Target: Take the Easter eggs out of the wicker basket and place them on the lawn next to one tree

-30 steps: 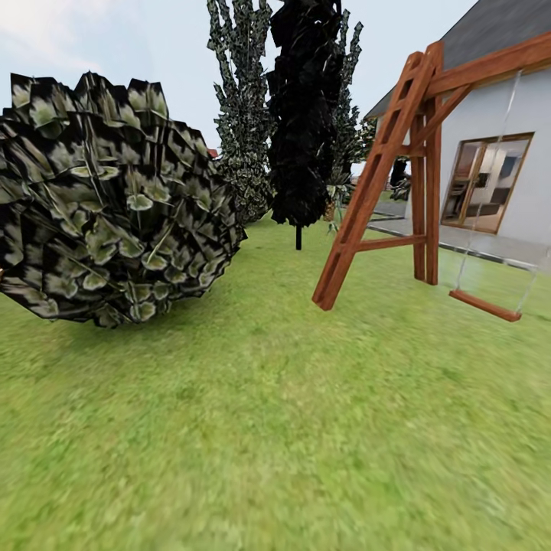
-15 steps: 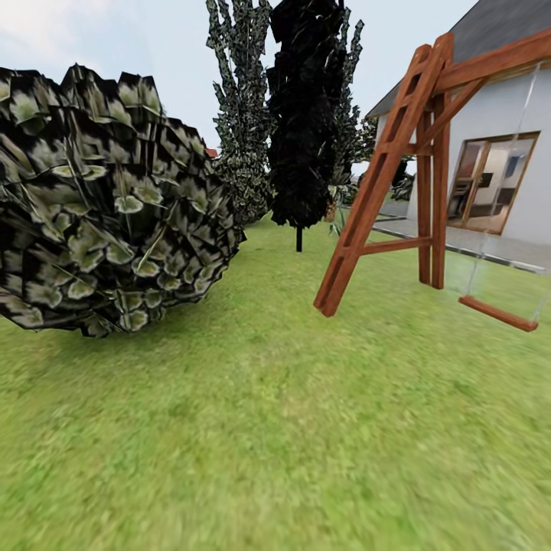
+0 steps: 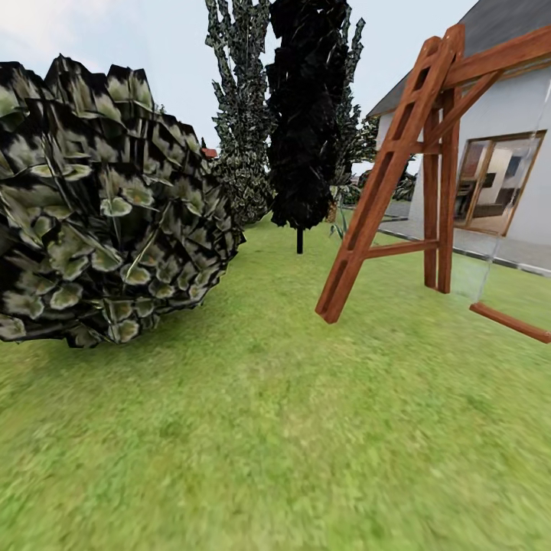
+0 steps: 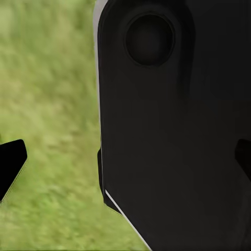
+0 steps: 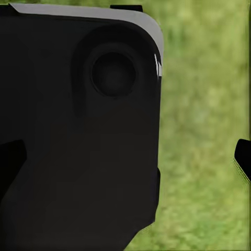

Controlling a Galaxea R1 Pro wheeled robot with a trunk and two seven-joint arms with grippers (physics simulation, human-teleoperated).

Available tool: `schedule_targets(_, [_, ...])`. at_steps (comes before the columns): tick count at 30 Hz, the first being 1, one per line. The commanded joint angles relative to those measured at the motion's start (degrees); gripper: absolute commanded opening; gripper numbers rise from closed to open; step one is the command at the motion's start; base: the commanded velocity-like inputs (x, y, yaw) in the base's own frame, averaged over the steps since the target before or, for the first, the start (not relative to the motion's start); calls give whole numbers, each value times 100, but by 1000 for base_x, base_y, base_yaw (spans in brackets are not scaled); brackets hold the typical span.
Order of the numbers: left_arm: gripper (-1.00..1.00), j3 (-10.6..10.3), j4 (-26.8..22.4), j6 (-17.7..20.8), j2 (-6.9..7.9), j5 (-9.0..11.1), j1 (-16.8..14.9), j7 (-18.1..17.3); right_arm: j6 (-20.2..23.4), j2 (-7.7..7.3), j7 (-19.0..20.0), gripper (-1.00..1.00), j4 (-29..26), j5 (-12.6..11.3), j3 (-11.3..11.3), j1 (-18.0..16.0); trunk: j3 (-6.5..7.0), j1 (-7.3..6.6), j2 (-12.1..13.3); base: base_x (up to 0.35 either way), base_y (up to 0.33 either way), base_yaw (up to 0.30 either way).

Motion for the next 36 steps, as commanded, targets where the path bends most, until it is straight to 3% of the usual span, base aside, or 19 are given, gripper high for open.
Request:
schedule_targets(1, [100, 1, -11, -1, 1, -1, 4, -3, 2, -1, 9, 100, 4, -2, -2, -6, -4, 4, -2, 346, 0, 0])
schedule_targets(36, [100, 5, -11, -1, 1, -1, 4, -3, -5, -1, 9, 100, 4, -2, 6, -4, -4, 4, -2, 346, 0, 0])
